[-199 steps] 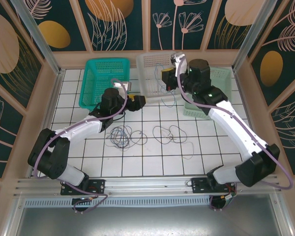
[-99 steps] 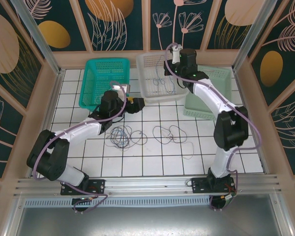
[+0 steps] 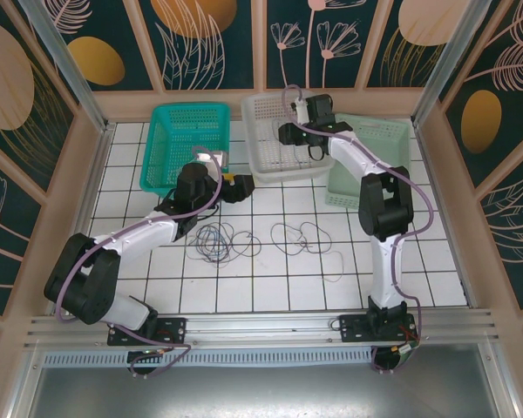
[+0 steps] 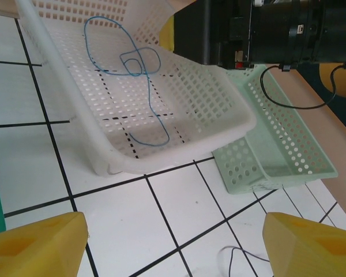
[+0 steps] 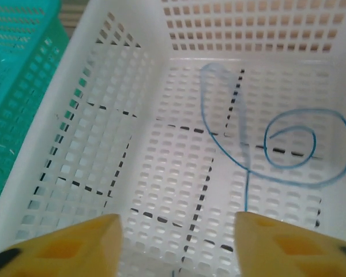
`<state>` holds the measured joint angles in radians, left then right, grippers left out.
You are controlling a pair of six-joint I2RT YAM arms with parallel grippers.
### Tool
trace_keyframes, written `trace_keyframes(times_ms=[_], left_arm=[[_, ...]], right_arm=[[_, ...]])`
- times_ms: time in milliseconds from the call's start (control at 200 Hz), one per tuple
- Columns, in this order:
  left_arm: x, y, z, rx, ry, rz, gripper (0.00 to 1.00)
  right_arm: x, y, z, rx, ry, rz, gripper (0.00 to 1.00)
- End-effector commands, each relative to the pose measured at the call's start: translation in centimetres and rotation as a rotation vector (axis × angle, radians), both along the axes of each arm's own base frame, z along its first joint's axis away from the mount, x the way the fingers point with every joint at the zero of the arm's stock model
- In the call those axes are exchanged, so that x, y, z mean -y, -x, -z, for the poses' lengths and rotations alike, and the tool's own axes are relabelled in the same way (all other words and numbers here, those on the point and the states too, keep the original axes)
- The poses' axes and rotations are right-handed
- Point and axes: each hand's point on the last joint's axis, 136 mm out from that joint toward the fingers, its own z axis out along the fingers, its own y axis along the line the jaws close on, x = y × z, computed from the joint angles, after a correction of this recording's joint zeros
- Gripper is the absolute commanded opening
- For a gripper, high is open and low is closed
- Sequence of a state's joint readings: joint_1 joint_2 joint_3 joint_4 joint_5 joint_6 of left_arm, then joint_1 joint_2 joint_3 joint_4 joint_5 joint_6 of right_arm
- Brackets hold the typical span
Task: Untangle the cables
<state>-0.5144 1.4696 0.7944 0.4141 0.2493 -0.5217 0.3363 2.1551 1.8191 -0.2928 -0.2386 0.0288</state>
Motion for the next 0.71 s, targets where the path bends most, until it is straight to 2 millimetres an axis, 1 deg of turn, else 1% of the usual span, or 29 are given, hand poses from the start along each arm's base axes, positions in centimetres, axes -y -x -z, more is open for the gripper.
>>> trace_keyframes(times_ms=[0, 20, 45, 85, 125, 160, 175, 245, 260, 300, 390, 460, 561, 636, 701], left_arm=[[-0.4, 0.3, -0.7, 0.019, -0.01, -0.011, 0.79], [-0.4, 0.2, -0.6, 0.016, -0.016, -0.011, 0.79], [-0.3, 0.3, -0.6, 0.017, -0.025, -0.005, 0.79], [-0.2, 0.4, -0.5, 0.015, -0.051, -0.001, 0.78], [-0.1, 0.5, -0.4, 0.021, -0.083, -0.001, 0.78], [0.2, 0.7, -0.3, 0.024, -0.107, 0.006, 0.78], [0.3, 0.8, -0.2, 0.024, -0.114, 0.011, 0.78], [0.8, 1.1, 0.1, 0.018, -0.129, 0.034, 0.78], [0.8, 1.2, 0.2, 0.016, -0.13, 0.038, 0.78], [1.1, 1.5, 0.5, 0.011, -0.132, 0.056, 0.78], [1.5, 2.1, 1.3, 0.003, -0.132, 0.087, 0.78], [2.3, 3.1, 1.5, 0.013, -0.131, 0.152, 0.77], [4.1, 5.0, 2.4, 0.047, -0.214, 0.279, 0.77], [5.7, 6.5, 3.6, 0.053, -0.287, 0.384, 0.76], [7.0, 8.0, 4.5, 0.05, -0.306, 0.478, 0.74]], right_arm=[[0.9, 1.6, -2.1, 0.037, 0.016, 0.005, 0.69], [1.1, 1.9, -2.4, 0.045, 0.016, 0.009, 0.71], [1.3, 2.2, -2.8, 0.052, 0.014, 0.016, 0.77], [1.6, 2.8, -3.9, 0.069, 0.009, 0.021, 0.81], [1.9, 3.5, -4.8, 0.077, 0.001, 0.029, 0.82], [2.1, 4.1, -5.2, 0.076, -0.003, 0.034, 0.82], [2.2, 4.4, -5.7, 0.083, -0.008, 0.034, 0.82], [2.8, 6.1, -6.3, 0.076, -0.019, 0.044, 0.82], [3.0, 6.5, -6.1, 0.063, -0.019, 0.048, 0.82], [3.3, 7.6, -6.3, 0.047, -0.026, 0.06, 0.82], [3.8, 10.2, -6.2, 0.01, -0.047, 0.052, 0.81], [4.6, 12.3, -6.0, -0.008, -0.061, 0.069, 0.79], [6.0, 14.7, -5.6, -0.021, -0.087, 0.1, 0.76], [7.1, 16.2, -5.0, -0.034, -0.123, 0.127, 0.75], [7.9, 17.4, -4.8, -0.036, -0.165, 0.144, 0.73]])
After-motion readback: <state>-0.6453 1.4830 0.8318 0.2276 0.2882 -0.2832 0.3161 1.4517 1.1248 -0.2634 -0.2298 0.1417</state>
